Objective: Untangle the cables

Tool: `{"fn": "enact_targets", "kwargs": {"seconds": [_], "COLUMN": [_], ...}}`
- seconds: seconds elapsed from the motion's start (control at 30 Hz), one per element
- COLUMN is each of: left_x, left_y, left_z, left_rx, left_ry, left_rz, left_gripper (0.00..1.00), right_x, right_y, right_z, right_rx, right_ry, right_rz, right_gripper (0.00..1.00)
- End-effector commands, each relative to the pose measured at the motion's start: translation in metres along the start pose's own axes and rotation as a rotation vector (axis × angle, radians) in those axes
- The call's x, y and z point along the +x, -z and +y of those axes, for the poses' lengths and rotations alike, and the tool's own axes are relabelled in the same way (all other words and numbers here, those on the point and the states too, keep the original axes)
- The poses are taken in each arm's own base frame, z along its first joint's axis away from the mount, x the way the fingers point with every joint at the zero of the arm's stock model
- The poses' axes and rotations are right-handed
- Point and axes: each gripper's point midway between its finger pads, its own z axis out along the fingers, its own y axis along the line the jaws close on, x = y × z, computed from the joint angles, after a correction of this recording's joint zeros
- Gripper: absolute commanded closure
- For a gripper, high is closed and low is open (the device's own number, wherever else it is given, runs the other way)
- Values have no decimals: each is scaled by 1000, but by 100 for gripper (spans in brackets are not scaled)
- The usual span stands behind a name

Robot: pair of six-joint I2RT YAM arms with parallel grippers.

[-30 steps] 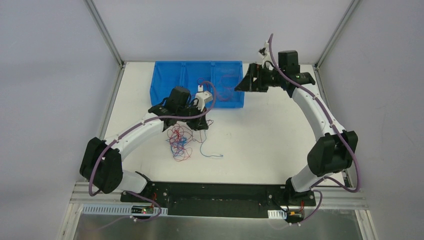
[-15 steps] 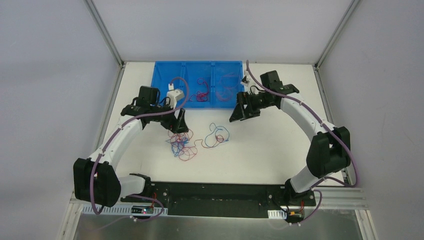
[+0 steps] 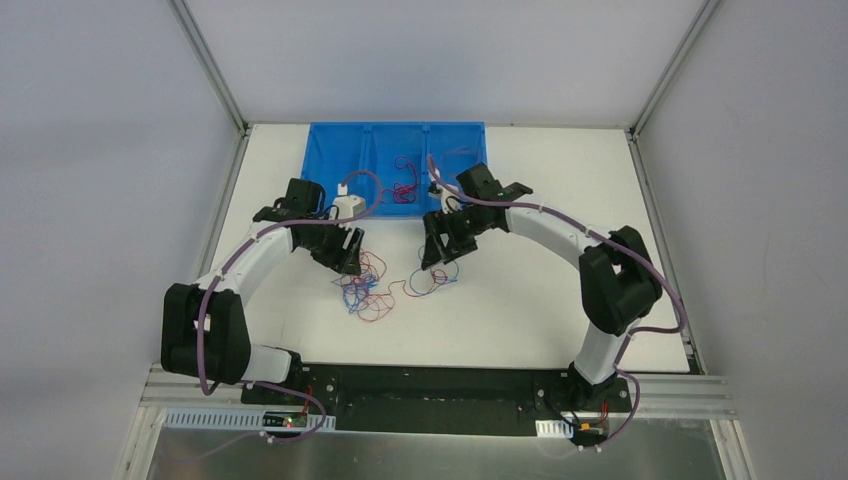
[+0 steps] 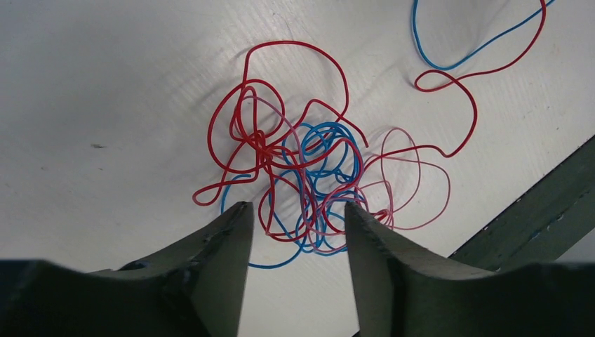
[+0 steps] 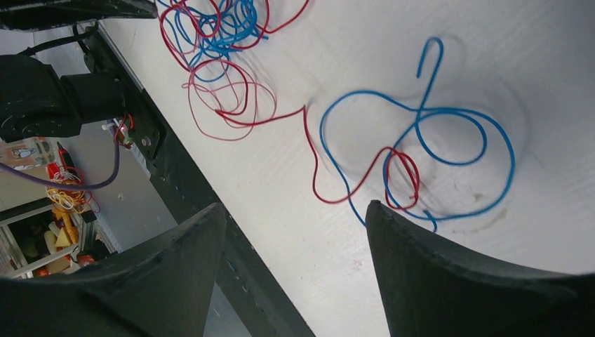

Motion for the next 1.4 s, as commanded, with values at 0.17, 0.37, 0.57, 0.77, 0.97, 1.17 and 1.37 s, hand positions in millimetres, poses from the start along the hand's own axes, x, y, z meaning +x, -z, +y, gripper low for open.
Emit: {"fn": "enact_targets", "kwargs": {"seconds": [0.17,0.37,0.57,0.77,0.97,1.17,1.37], "left_x": [-1,4,-6,-1,-15,-69,-124], "left_y": [6,-2,0,-9,-6,59,139], "left_z": [-18,-19,-22,-13,-22,-90,-152], "left_rx": [63,88,102,62,100,306,465], "left_ry": [5,65,59,121,152,100,8], "left_rz": [-63,-33,-69,-39,-79,-295,-460], "left_gripper": [63,73,86,69,97,100,100], "right_x": [-9,6,18,30,42,59,70], "right_y": [-38,-54,-63,-63,-59,-36,16], "right_z": [6,5,-6,-13,-21,-38,-52], "right_rx": [-3,8,32,55,88,116,94], "right_ry": [12,9,-16,-24,-7,4,97], "right_rz": [-21,27,62,87,125,143,51], "right_gripper": [28,32,45,47,53,100,100]}}
